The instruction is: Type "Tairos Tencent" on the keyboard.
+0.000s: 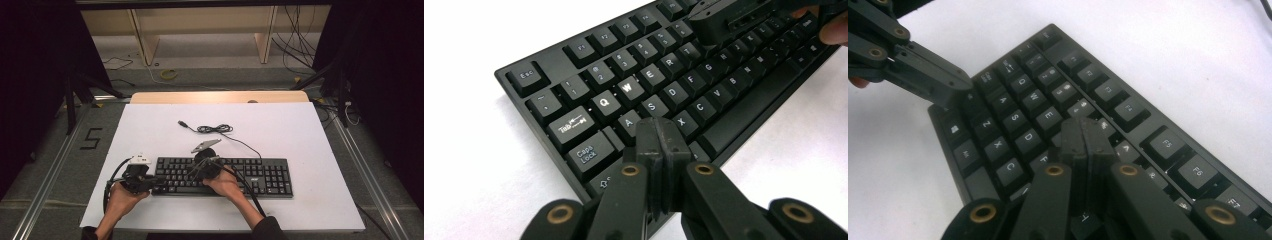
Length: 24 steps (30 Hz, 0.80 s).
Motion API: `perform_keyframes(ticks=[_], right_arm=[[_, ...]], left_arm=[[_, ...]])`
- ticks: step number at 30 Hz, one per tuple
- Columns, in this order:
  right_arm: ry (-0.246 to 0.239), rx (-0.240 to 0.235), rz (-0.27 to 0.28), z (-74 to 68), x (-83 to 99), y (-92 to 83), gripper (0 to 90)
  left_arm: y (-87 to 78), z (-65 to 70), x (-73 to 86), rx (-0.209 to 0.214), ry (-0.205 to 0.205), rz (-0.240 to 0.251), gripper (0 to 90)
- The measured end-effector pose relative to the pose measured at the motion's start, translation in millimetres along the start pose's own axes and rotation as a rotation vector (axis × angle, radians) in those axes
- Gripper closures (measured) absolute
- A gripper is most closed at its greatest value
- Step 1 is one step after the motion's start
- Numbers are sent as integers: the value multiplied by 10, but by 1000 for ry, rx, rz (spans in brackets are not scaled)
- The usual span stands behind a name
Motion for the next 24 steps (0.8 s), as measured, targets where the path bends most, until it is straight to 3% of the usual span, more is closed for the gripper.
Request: perform_keyframes(ticks=[24], right_arm=[[7, 4, -25, 17, 31, 65, 900]], left_arm=[[78, -43, 52, -20, -5, -51, 891]])
Point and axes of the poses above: each handheld gripper's, and its own axes: y roughly forward along the jaws, x roughly out of its underside, z roughly to its right, the point moved 7 cm from there along y, roughly forward along the jaws, and after that the axes turned 15 degrees about -y, right-handed, at the moved point
